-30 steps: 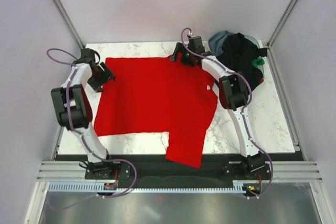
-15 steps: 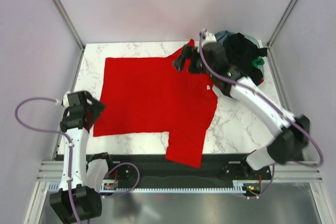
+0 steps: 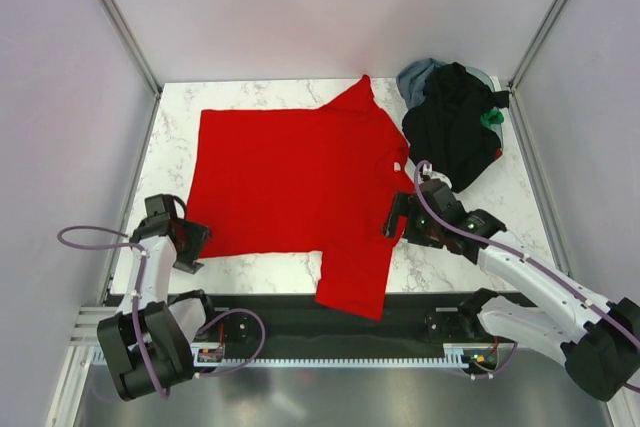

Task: Fold and stack the t-shirts
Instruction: Fold the tshirt

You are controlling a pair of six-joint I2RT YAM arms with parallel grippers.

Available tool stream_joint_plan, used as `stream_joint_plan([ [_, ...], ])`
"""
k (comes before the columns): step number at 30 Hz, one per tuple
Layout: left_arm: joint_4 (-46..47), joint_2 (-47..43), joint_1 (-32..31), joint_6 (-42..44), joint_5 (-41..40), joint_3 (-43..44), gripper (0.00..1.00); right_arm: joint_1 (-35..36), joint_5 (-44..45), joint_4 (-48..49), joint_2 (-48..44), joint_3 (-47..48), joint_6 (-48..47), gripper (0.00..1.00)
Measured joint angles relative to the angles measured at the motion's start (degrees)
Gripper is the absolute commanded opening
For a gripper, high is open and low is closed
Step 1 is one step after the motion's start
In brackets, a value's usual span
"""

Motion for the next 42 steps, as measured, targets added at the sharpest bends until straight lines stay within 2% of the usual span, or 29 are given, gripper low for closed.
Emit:
stream_joint_plan([
  [8,3.7,3.1,0.1,-2.7,-0.5,-1.8,0.63,0.3,-2.4,-1.8,-5.1,-6.4,2.4,0.98],
  [10,4.3,3.6,0.1,-3.0,-1.2,-1.6,0.54,1.0,-3.4,-1.9,-6.1,-8.5,3.5,0.98],
  [17,6.4,4.5,0.1,-3.0,-4.1,-1.5,0.45,10.3,-4.9,-0.9,-6.5,-13.8,9.7,0.94],
  [19,7.1,4.7,0.2,-3.0,-4.7,-1.6,0.35,15.0,-4.5,0.6,-5.0,-14.2,12.0,0.92],
  [20,7.5,4.7,0.4,-3.0,-4.9,-1.8,0.26,17.5,-4.2,1.6,-3.7,-14.2,13.3,0.91],
  [23,8.9,4.9,1.1,-2.6,-5.4,-2.3,0.11,24.8,-2.3,3.7,0.6,-14.2,16.8,0.89],
  [26,10.2,5.1,1.5,-2.1,-5.4,-2.4,0.02,29.3,-0.7,4.0,4.2,-13.9,19.3,0.86],
  [28,10.9,5.1,1.7,-1.7,-5.3,-2.6,0.02,30.2,0.3,3.8,6.1,-13.1,20.5,0.84],
  [38,14.5,5.0,2.7,0.2,-3.9,-3.5,0.02,31.5,-1.4,10.3,14.3,-12.2,22.5,0.47],
  [39,14.9,5.0,2.7,0.4,-3.9,-3.6,0.02,31.9,-1.7,11.0,15.4,-12.2,22.6,0.34],
  [41,15.4,5.0,2.7,0.9,-3.8,-3.7,0.02,32.2,-2.1,12.1,15.8,-12.1,22.6,0.23],
  [42,15.4,5.0,2.7,1.2,-3.7,-3.7,0.02,32.2,-2.0,12.4,15.7,-12.1,22.7,0.13],
])
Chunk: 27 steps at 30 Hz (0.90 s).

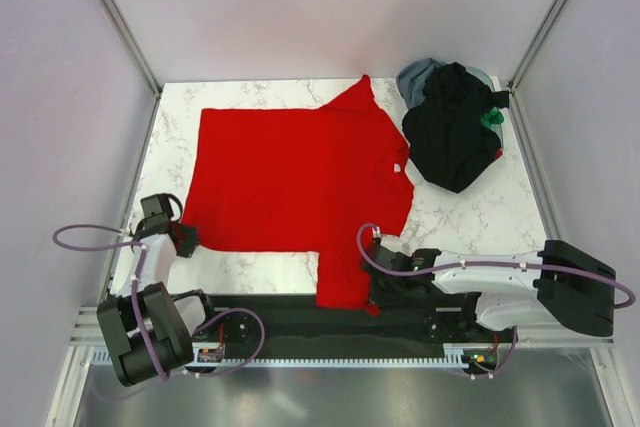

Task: Fold and stack the t-shirts
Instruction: Fold the tshirt

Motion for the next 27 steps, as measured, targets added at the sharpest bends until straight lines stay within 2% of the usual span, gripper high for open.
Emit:
stream_joint_plan([
  [2,0.0,0.0,0.2,0.7,0.6,0.0,0.02,0.0,0.4,-0.7,-0.7,0.2,0.3,0.07],
  [3,0.0,-0.1,0.3,1.0,1.0,0.0,0.02,0.0,0.8,-1.8,-1.2,0.7,0.4,0.00],
  [8,-3.8,-0.5,0.5,2.5,4.6,1.7,0.02,0.7,2.8,-9.2,-3.8,7.3,0.2,0.00],
  [14,-8.2,-1.3,0.5,4.7,9.0,11.4,0.02,-0.9,9.0,-17.7,-4.8,21.7,-3.6,0.00],
  [20,-9.8,2.2,0.5,9.3,13.4,19.6,0.02,-13.4,11.8,-21.3,-0.2,31.5,-13.2,0.00],
  [27,-12.4,13.1,0.5,14.9,15.9,25.9,0.02,-22.0,11.9,-22.7,11.3,44.8,-24.0,0.00],
])
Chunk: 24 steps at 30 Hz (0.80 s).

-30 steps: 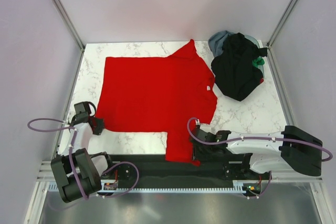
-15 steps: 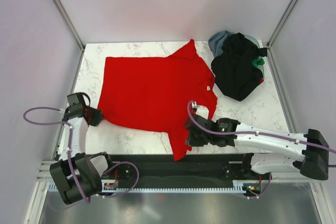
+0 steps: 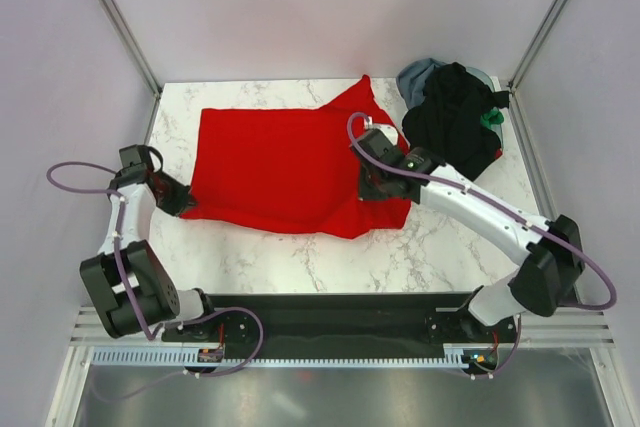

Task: Fold and stack the t-shirts
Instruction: Fold the tshirt

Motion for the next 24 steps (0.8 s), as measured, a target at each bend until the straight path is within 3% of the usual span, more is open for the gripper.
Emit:
stream_joint_plan([
  [19,-5.3,26.4,-4.5,5.5,-0.3,22.6,0.04,-17.8,-3.5,-4.2,25.6,30.7,-14.0,0.00],
  [20,-5.9,28.7,-4.9,5.8,-0.3,25.2,0.12,-18.4,-3.9,-4.7,28.3,33.6,-14.3,0.05],
  [21,-6.4,30.4,-5.2,6.1,-0.3,27.3,0.16,-19.1,-4.2,-5.0,31.1,36.3,-14.4,0.19],
  [22,-8.1,32.9,-5.5,6.5,-0.3,30.9,0.27,-19.6,-4.5,-5.5,33.4,39.0,-14.3,0.56],
  [24,-9.5,36.5,-5.9,7.8,-0.2,36.4,0.46,-21.0,-5.2,-6.9,39.5,46.4,-15.0,0.79],
])
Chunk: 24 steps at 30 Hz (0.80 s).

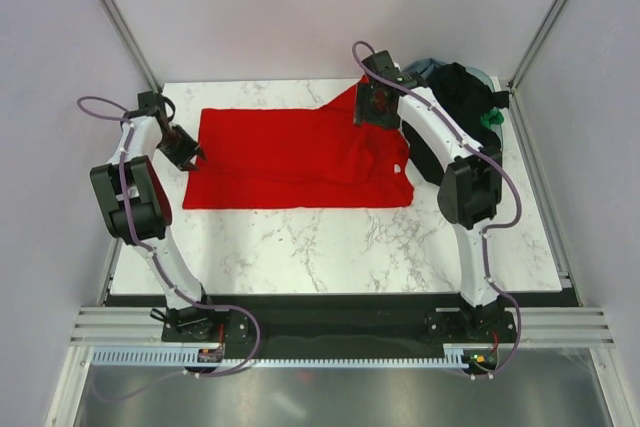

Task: Fold and stack the t-shirts
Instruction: Fold the tshirt

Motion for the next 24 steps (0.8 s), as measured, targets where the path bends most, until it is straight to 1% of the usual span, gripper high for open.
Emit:
stream_joint_plan([
  [1,-0.3,1.1,-0.2,0.6,-0.2,2.1,0.55,-0.6,-0.1,-0.6,2.2,2.8,-0.3,0.87],
  [2,-0.4,1.4,-0.3,0.9,-0.6,3.0,0.69,-1.3,0.1,-1.2,3.9,4.9,-0.6,0.95],
  [4,-1.7,0.6,-0.3,1.6,-2.0,3.3,0.78,-2.3,0.7,-2.2,4.4,4.6,-1.3,0.96],
  [6,-2.0,-1.2,-0.2,1.8,-3.7,1.6,0.78,-3.1,1.1,-1.2,0.8,-1.1,-1.5,0.96],
  [8,-2.0,-4.9,0.0,1.9,-4.9,-2.0,0.78,-3.5,0.9,1.9,-5.8,-12.5,-1.4,0.95],
  [12,-0.2,-14.4,0.6,1.7,-5.8,-12.5,0.75,-3.3,-2.6,5.2,-20.1,-33.7,0.0,0.92],
  [15,2.4,-20.7,1.2,0.7,-5.9,-21.1,0.75,-3.0,-5.3,8.8,-27.4,-45.2,1.2,0.90],
  [17,5.0,-23.5,1.6,-0.4,-5.9,-26.2,0.74,-3.0,-6.2,11.0,-29.4,-50.2,1.3,0.88],
  [20,8.2,-26.1,2.5,-2.5,-5.8,-33.0,0.74,-3.6,-7.2,14.1,-29.3,-55.5,1.2,0.82],
  [24,11.5,-26.4,3.0,-4.5,-6.0,-37.0,0.74,-6.1,-8.2,17.2,-27.6,-58.8,0.9,0.77],
])
